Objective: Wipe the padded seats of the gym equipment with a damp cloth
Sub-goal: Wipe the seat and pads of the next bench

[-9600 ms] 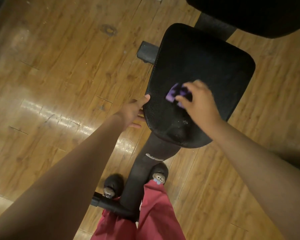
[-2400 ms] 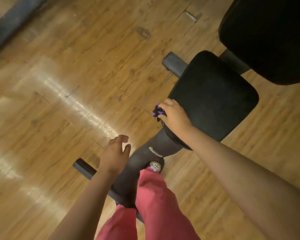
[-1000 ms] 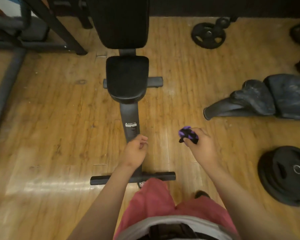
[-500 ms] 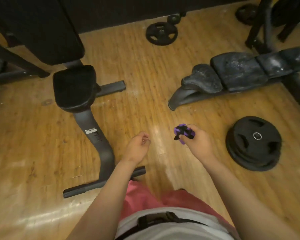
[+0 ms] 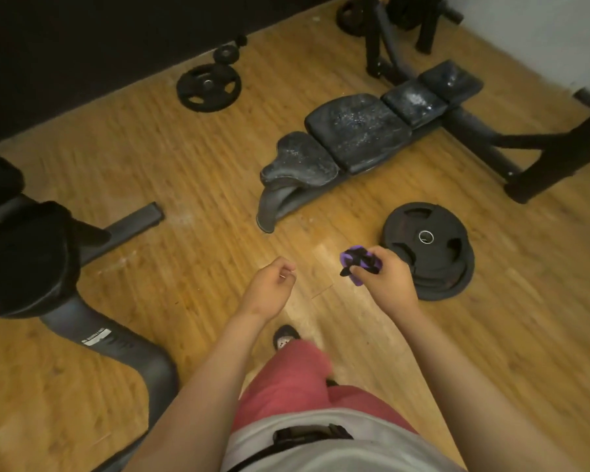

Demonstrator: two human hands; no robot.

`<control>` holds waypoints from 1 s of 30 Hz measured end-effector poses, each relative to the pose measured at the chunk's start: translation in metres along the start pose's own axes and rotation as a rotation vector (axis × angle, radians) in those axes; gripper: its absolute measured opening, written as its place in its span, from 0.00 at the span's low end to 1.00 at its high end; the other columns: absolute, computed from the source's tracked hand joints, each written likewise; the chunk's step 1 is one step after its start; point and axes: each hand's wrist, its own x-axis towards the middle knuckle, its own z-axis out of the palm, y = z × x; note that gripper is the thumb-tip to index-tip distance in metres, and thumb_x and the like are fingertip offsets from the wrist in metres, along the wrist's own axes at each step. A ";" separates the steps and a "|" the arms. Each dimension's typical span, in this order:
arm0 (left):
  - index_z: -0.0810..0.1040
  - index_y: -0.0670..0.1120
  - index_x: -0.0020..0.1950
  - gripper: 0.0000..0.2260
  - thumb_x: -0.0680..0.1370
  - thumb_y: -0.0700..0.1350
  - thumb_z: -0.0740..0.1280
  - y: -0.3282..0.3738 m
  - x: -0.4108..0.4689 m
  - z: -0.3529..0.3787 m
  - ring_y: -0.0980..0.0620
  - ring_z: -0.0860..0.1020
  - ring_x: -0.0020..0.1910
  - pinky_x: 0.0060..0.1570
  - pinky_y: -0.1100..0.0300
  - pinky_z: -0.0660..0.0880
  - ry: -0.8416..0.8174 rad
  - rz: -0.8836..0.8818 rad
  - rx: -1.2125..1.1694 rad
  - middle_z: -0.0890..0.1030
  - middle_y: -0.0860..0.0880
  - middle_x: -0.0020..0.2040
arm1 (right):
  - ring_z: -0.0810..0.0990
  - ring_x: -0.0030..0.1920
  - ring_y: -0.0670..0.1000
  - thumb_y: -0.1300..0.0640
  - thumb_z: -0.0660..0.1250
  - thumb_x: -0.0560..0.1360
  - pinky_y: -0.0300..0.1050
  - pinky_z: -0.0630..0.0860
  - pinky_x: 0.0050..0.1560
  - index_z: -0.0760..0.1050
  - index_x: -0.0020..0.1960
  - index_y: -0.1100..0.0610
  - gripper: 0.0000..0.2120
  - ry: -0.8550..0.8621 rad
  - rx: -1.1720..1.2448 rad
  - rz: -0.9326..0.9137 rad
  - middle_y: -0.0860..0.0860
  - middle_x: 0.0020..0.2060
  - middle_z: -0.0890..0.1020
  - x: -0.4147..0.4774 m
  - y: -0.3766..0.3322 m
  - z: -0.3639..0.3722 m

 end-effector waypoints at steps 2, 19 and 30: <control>0.77 0.46 0.54 0.06 0.80 0.43 0.62 0.004 0.018 0.000 0.54 0.75 0.42 0.42 0.62 0.70 -0.012 -0.010 -0.001 0.77 0.52 0.45 | 0.77 0.41 0.51 0.58 0.72 0.69 0.43 0.67 0.35 0.73 0.39 0.51 0.08 0.006 0.013 -0.008 0.52 0.40 0.79 0.018 -0.004 -0.001; 0.76 0.50 0.52 0.05 0.80 0.43 0.61 0.002 0.151 -0.075 0.55 0.75 0.41 0.39 0.62 0.68 0.172 -0.124 -0.165 0.78 0.52 0.45 | 0.76 0.40 0.47 0.59 0.72 0.71 0.37 0.68 0.37 0.73 0.42 0.50 0.09 -0.226 -0.060 -0.086 0.48 0.40 0.79 0.184 -0.079 0.031; 0.75 0.51 0.49 0.05 0.79 0.41 0.63 0.031 0.252 -0.061 0.51 0.77 0.44 0.44 0.60 0.69 0.307 -0.252 -0.297 0.78 0.50 0.44 | 0.79 0.45 0.48 0.59 0.73 0.70 0.37 0.71 0.40 0.76 0.47 0.52 0.09 -0.389 -0.123 -0.129 0.48 0.42 0.81 0.319 -0.090 0.023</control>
